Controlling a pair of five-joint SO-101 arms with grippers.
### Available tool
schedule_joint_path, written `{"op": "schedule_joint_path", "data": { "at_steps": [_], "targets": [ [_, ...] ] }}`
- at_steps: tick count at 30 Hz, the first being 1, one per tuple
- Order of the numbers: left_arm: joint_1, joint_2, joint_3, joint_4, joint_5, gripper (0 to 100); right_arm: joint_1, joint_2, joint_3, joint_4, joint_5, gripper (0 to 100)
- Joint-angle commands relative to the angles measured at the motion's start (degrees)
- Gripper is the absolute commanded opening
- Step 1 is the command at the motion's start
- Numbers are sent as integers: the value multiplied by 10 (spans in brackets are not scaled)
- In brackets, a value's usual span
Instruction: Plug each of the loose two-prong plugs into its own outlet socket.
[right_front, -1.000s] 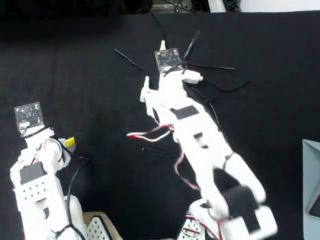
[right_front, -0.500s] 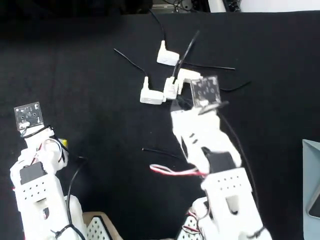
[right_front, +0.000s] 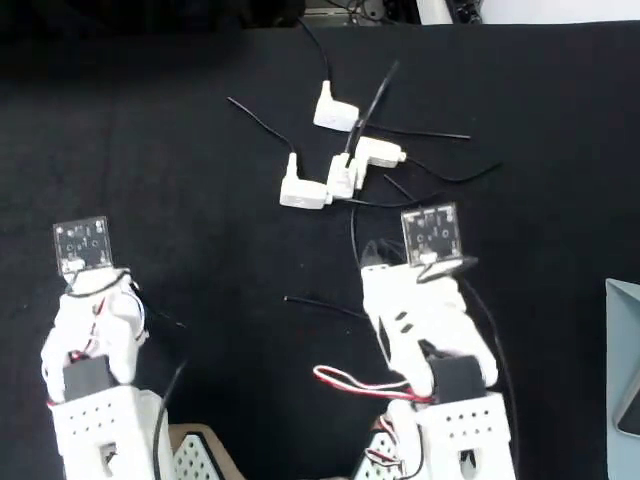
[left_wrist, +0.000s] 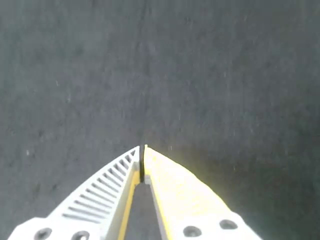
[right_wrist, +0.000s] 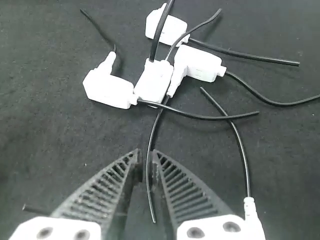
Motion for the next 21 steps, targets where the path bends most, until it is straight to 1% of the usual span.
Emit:
{"op": "schedule_joint_path", "data": {
  "at_steps": [1,5,8,11,15,21],
  "targets": [
    [15,-127,22,34,5,29,9,-59,29,4,4,25],
    [40,-206,26,115,4,29,8,-127,90,4,4,25],
    [45,-192,23,117,3,29,6,-180,137,4,4,25],
    [46,-193,26,117,2,30,5,-215,131,55,4,28],
    [47,-197,41,117,2,34,5,-211,135,76,0,29],
    [47,-197,77,117,1,34,6,-211,135,143,-1,29]
  ]
}}
